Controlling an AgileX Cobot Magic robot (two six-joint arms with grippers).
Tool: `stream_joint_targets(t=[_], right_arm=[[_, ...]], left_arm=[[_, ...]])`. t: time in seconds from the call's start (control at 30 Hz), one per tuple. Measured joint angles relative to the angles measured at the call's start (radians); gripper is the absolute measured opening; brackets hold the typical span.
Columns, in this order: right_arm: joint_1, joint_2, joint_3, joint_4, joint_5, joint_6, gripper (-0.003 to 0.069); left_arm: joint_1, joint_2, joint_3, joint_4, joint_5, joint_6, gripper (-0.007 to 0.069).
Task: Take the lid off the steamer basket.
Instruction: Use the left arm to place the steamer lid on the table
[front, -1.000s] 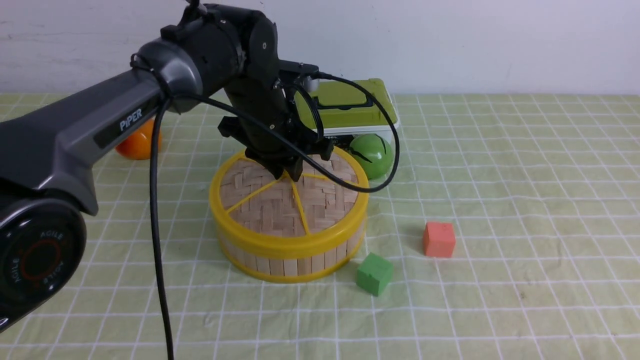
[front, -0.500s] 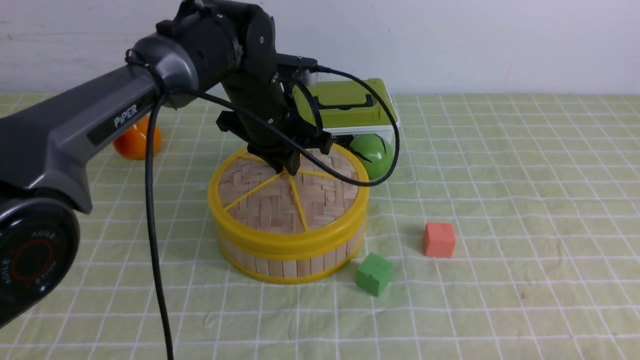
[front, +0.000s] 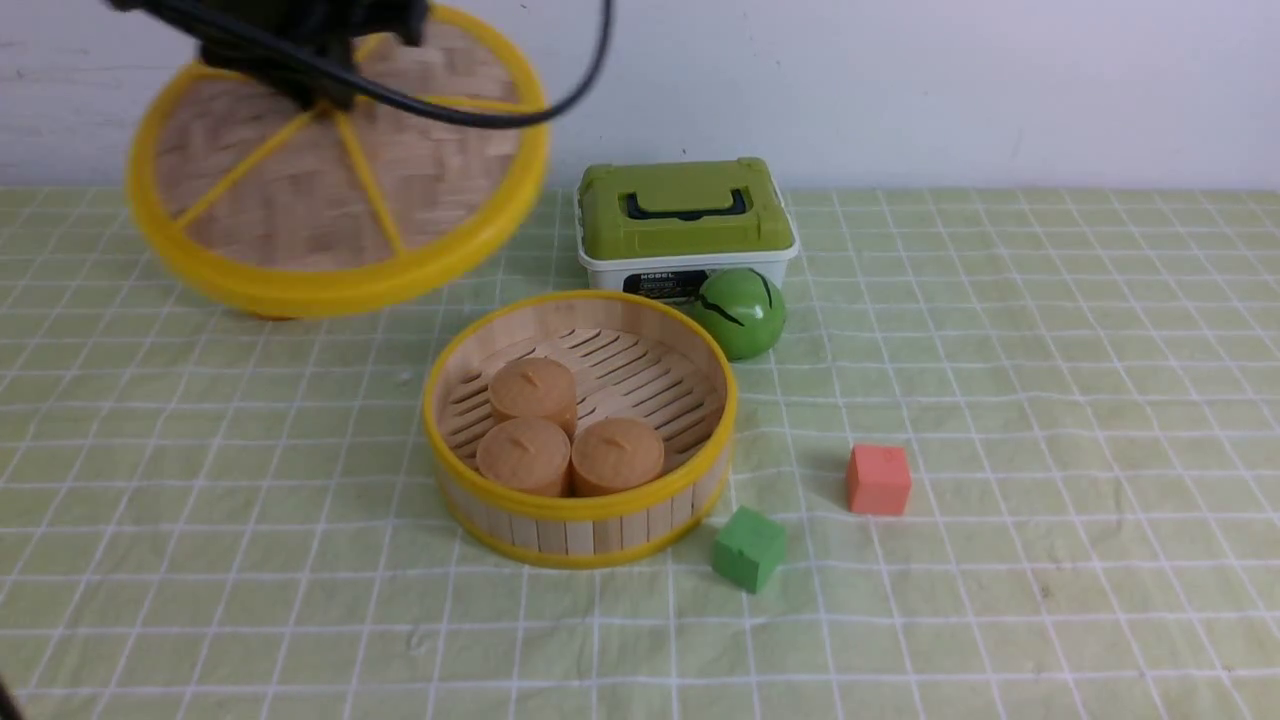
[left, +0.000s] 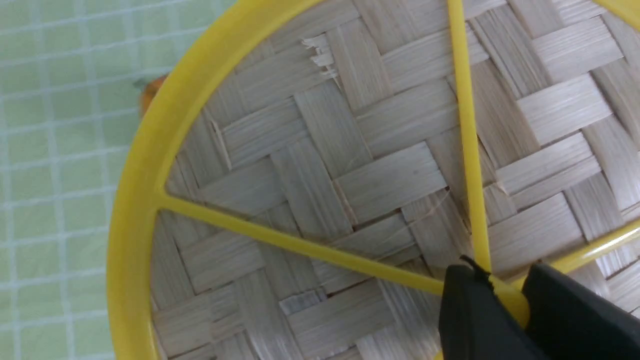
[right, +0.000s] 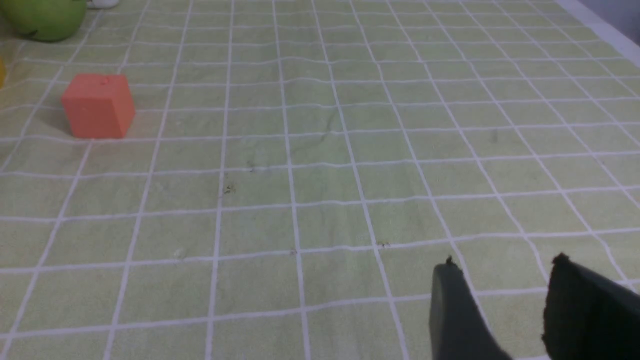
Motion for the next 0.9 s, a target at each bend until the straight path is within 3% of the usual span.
stream_joint_targets(t=[0.2,0.33,0.73,0.9], right_arm=[[0.0,0.0,0.0,0.0,0.0,0.0,0.0241],[0.0,0.0,0.0,0.0,0.0,0.0,0.0241],[0.0,0.0,0.0,0.0,0.0,0.0,0.0241],[0.0,0.0,0.0,0.0,0.0,0.0,0.0241]], left_arm=[[0.18,-0.063,0.336,-0.058,-0.175,-0.036,0.0109],[0.203,-0.016,0.49,-0.092,-0.337,-0.039,0.0109],[0.203,0.22,0.524,-0.09,-0.481,-0.112,0.0109],[0.203,0.236,0.524,-0.092,-0.503,-0.151,0.0168]])
